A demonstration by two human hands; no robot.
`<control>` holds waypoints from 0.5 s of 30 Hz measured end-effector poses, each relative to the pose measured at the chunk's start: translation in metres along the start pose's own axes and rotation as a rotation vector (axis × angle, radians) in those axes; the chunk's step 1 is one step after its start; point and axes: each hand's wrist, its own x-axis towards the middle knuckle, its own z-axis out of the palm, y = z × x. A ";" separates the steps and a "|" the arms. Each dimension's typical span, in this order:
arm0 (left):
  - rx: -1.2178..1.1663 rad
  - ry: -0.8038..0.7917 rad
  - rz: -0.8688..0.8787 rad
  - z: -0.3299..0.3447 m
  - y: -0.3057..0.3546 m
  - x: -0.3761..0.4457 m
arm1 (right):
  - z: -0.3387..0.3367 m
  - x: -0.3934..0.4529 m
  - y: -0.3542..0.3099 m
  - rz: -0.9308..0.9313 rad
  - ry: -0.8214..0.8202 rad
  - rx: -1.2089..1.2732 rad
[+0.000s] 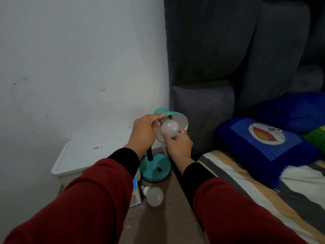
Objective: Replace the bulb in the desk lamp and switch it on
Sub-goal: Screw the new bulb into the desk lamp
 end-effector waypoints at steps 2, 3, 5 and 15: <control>0.002 -0.003 0.004 0.000 0.000 0.000 | 0.003 -0.001 0.001 -0.001 0.003 0.016; 0.002 -0.005 0.006 0.000 -0.001 0.000 | 0.004 -0.001 0.000 -0.005 0.017 0.017; -0.002 -0.008 0.008 0.000 -0.001 0.001 | 0.003 -0.003 -0.003 -0.052 0.058 -0.003; -0.018 0.003 0.016 0.000 -0.003 0.001 | 0.000 -0.005 -0.003 -0.056 0.006 0.001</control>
